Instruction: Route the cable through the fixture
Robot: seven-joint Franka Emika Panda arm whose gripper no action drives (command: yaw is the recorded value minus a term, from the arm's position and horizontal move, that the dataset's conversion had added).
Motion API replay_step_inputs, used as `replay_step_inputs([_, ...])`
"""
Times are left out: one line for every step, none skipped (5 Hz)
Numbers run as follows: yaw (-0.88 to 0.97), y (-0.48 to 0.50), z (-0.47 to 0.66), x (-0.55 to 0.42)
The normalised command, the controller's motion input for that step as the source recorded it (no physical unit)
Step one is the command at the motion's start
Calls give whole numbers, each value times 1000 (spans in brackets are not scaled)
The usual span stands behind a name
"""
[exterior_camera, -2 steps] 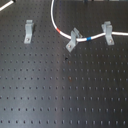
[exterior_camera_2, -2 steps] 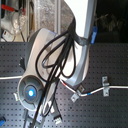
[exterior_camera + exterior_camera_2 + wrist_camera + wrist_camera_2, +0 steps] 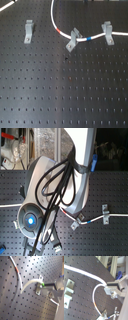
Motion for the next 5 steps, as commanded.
replay_step_inputs([-246, 105, 262, -73])
replay_step_inputs([-380, 286, 299, -110])
replay_step_inputs([-434, 441, 315, -165])
replay_step_inputs([-354, 451, 274, -323])
replay_step_inputs([-309, 325, 246, -362])
